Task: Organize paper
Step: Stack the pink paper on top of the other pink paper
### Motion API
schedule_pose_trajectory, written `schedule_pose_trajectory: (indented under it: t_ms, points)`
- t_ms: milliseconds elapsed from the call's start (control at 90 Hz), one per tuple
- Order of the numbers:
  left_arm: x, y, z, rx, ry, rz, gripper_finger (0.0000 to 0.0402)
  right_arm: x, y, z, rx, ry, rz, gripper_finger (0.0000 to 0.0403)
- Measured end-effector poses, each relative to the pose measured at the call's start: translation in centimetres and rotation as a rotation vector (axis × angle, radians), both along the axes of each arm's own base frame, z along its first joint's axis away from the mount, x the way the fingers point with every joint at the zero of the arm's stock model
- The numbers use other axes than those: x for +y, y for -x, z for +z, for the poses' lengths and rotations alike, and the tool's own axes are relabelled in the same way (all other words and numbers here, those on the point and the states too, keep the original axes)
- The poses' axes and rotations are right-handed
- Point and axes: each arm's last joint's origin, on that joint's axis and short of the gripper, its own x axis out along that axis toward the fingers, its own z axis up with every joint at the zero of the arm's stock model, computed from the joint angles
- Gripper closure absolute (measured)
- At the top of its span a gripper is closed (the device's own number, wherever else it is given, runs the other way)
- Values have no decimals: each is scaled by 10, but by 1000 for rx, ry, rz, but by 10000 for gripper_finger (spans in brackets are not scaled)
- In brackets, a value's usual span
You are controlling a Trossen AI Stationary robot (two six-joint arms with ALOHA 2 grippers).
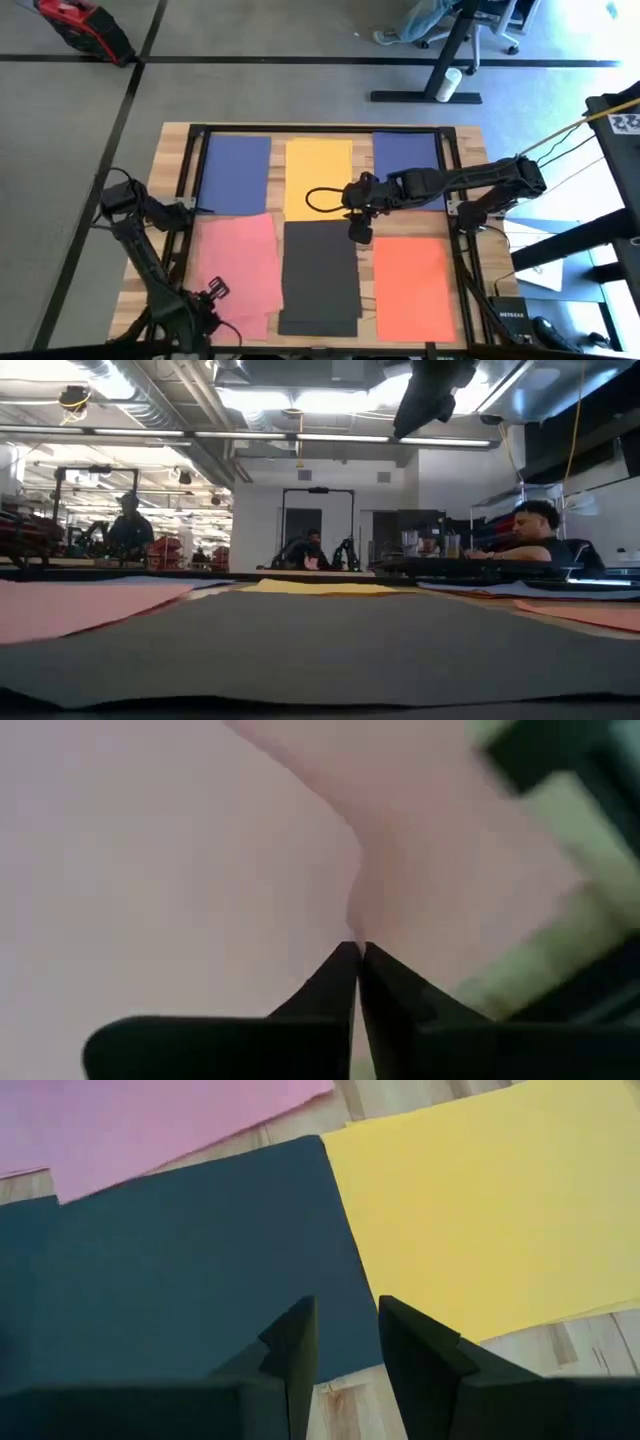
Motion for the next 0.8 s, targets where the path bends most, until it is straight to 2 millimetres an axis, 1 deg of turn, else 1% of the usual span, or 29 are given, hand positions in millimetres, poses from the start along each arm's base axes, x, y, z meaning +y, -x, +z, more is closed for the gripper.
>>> schedule_pose_trajectory:
  t_ms: [122, 389, 544, 622, 678, 733, 800]
  points:
    - [-2, 2, 0, 0, 10, -8, 379, 0, 0, 0, 0, 0, 0, 303]
    - [-2, 2, 0, 3, 19, 53, 325, 0, 0, 0, 0, 0, 0, 303]
    - [-2, 2, 0, 5, 15, 67, 304, 0, 0, 0, 0, 0, 0, 303]
    - [-1, 2, 0, 2, 10, 64, 305, 0, 0, 0, 1, -1, 1, 303]
    - [2, 1, 0, -26, -24, 122, 314, 0, 0, 0, 1, -2, 4, 303]
    - [8, -2, 0, -54, -76, 214, 331, 0, 0, 0, 4, -8, 10, 303]
    - [16, -9, 1, -65, -105, 297, 362, 1, 0, 0, 6, -15, 14, 304]
